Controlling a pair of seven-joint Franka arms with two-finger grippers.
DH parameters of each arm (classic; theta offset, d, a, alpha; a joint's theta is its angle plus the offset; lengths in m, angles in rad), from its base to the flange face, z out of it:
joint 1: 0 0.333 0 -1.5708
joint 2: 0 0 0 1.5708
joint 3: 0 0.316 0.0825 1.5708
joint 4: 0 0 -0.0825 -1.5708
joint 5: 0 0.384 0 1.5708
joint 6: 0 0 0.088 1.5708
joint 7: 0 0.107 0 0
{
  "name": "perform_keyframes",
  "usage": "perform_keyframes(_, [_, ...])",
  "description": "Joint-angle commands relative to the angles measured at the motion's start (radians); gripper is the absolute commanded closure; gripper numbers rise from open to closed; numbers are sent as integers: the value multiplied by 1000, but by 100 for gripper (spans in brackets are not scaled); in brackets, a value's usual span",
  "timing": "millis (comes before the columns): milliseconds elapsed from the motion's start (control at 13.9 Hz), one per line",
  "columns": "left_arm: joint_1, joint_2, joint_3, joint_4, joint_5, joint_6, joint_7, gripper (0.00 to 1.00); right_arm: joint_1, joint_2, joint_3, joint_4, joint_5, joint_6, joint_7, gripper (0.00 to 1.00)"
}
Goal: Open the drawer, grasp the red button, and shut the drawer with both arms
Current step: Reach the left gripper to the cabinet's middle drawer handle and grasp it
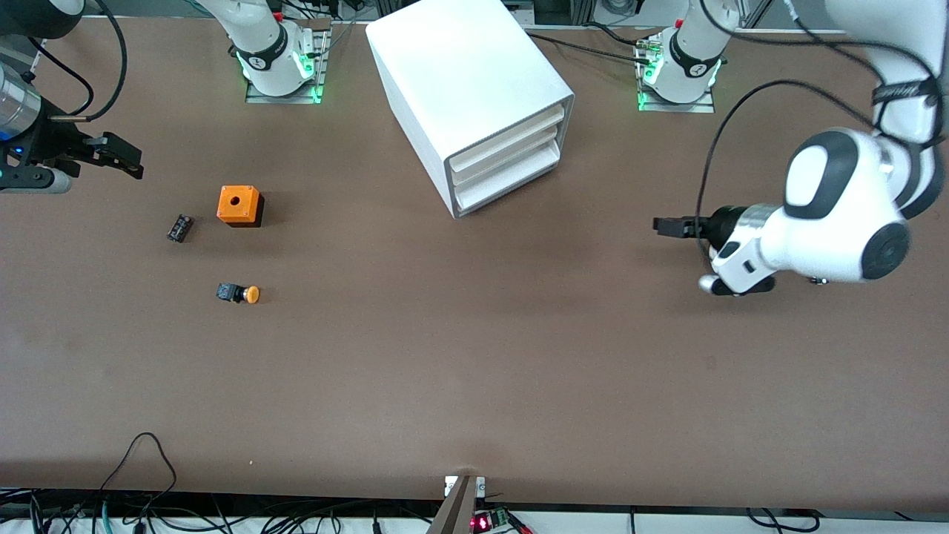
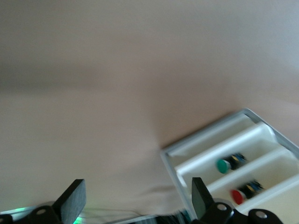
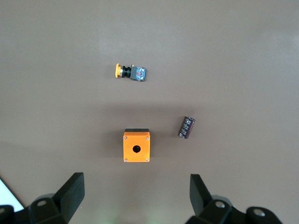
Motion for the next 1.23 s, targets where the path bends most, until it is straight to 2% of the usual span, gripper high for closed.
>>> perform_keyframes(0, [9,60,-41,-116,-152,72,146,0,3,-9,-1,-5,13,-13,-8,0])
perform_keyframes(216, [9,77,-115,-245,-255,180,353,0,3,-2,-1,-3,17,-13,-14,0])
perform_keyframes(505, [11,70,-231,-359,-367,190,364,0,3,7,0,7,19,-13,-18,0])
perform_keyframes(866, [20,36,-323,-428,-392,192,365,1,72,7,5,7,19,-27,-8,0])
perform_keyframes(1155, [20,22,-356,-460,-394,198,365,6,116,24,5,27,17,-90,-1,0])
